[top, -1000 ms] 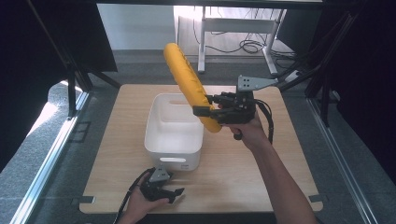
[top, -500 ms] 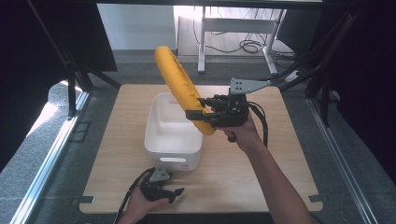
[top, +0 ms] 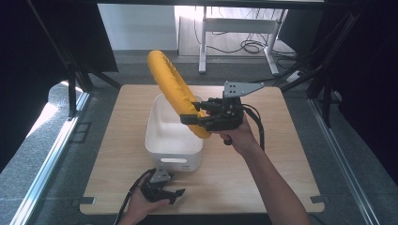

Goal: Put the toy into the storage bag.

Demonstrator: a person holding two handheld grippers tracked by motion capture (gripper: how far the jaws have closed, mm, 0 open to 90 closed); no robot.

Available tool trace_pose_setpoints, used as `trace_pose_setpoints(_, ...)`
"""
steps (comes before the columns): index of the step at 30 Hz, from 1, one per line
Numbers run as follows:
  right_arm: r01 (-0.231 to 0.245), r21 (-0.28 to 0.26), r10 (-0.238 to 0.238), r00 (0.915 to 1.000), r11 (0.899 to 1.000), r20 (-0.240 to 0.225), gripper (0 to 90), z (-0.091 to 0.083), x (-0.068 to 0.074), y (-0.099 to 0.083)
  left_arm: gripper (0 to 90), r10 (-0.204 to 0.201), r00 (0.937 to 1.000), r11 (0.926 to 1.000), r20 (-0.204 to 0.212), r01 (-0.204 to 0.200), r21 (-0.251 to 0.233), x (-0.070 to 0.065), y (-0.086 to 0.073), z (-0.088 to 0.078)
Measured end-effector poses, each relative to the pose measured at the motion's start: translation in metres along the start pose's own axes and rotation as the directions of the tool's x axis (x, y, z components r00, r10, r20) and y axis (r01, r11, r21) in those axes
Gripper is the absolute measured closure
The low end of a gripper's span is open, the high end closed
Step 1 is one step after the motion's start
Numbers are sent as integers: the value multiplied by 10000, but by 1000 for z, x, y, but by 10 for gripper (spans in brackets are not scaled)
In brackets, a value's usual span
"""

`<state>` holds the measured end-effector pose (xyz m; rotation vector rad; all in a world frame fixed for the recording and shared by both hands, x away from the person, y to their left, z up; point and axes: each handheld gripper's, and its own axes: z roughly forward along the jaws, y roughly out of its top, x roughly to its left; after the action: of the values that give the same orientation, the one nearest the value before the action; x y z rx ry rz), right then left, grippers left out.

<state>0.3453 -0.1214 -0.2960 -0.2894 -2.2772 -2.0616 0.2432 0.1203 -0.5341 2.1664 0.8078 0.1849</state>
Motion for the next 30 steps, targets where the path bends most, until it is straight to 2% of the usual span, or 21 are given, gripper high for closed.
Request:
trace_pose_setpoints(17, -167, 143, 172, 9992, 9998, -365, 514, 11, 5, -6, 260, 5, 10000, 10000, -16, -5, -16, 0, 0, 0)
trace_pose_setpoints(30, -405, 396, 423, 9981, 9984, -457, 514, 18, -1, -18, 260, 82, 10000, 10000, -44, -81, 18, 1, 0, 0)
